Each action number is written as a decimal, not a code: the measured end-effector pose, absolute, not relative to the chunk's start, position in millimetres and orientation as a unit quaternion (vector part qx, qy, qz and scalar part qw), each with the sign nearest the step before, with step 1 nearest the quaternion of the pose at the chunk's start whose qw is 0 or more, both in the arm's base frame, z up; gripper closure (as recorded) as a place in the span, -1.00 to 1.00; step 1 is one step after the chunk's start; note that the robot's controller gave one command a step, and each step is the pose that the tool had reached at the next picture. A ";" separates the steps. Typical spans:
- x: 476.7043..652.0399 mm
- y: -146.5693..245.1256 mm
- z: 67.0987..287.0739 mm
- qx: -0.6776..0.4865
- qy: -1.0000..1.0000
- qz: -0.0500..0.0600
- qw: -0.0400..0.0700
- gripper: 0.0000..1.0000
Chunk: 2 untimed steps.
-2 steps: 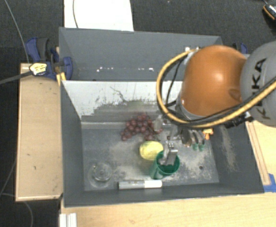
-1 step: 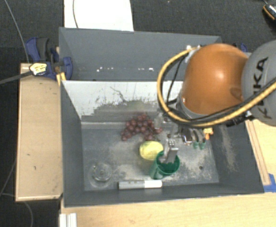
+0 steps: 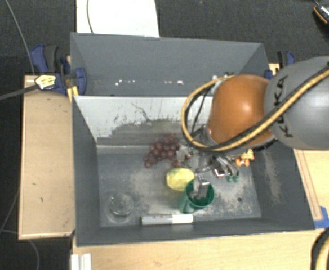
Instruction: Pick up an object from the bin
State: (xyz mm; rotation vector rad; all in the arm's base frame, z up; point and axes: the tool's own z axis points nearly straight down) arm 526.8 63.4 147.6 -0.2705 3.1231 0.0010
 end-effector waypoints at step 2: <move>521.7 45.7 116.1 -0.085 0.996 0.000 0.001 -1.00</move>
Offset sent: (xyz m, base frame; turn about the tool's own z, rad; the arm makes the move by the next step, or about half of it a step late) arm -0.0053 -0.0173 -0.0314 0.0015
